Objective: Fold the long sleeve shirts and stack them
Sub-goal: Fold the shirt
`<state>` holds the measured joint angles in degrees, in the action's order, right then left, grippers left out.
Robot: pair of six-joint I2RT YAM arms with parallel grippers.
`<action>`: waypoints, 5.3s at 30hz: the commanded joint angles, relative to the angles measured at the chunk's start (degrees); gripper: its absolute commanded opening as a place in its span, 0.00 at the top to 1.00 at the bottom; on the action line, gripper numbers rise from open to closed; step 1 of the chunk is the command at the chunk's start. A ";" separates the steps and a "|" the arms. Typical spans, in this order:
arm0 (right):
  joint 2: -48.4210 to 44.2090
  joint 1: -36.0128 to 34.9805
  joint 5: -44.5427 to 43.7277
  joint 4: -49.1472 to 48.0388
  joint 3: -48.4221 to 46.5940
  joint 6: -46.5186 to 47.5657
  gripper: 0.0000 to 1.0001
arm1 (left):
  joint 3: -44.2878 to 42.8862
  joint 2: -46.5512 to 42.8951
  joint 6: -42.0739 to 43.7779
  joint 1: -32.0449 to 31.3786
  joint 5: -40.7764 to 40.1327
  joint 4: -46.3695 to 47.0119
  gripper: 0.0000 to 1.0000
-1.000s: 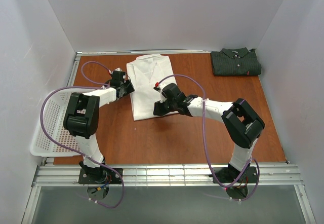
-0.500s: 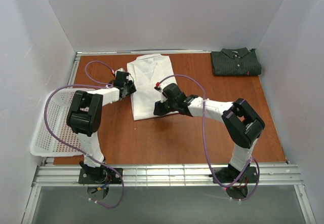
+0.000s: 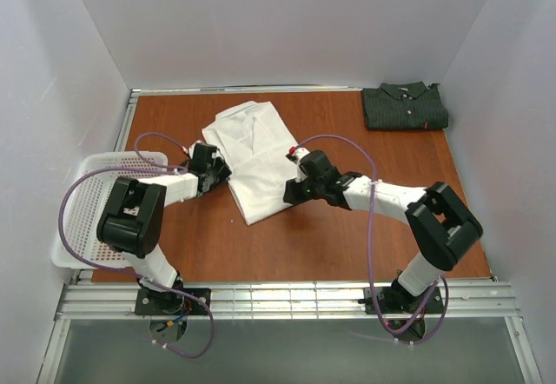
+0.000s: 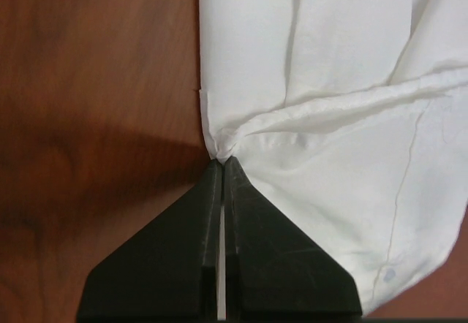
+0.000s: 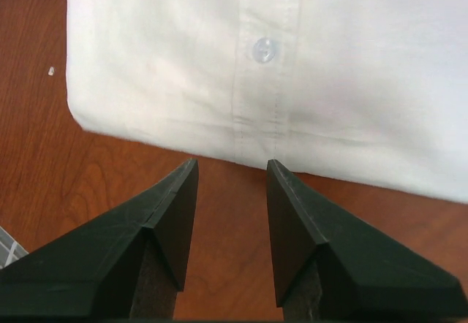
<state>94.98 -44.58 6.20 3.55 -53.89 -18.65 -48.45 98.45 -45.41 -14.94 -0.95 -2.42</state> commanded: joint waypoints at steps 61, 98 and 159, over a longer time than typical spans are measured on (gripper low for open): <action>-23.79 12.84 1.00 9.55 14.86 -0.33 0.69 | 18.11 -18.11 -18.13 -6.42 -0.19 -7.60 0.52; -35.11 41.41 5.33 25.45 6.60 -2.52 0.01 | -24.75 3.39 24.74 -53.60 -24.09 -17.44 0.29; -5.86 29.64 36.43 -28.68 28.58 -24.15 0.14 | -13.96 -0.46 5.15 -57.48 -16.72 -3.83 1.00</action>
<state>86.50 -13.41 42.96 -22.33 -24.64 -42.19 -62.17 100.90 -38.48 -72.53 -19.53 -8.58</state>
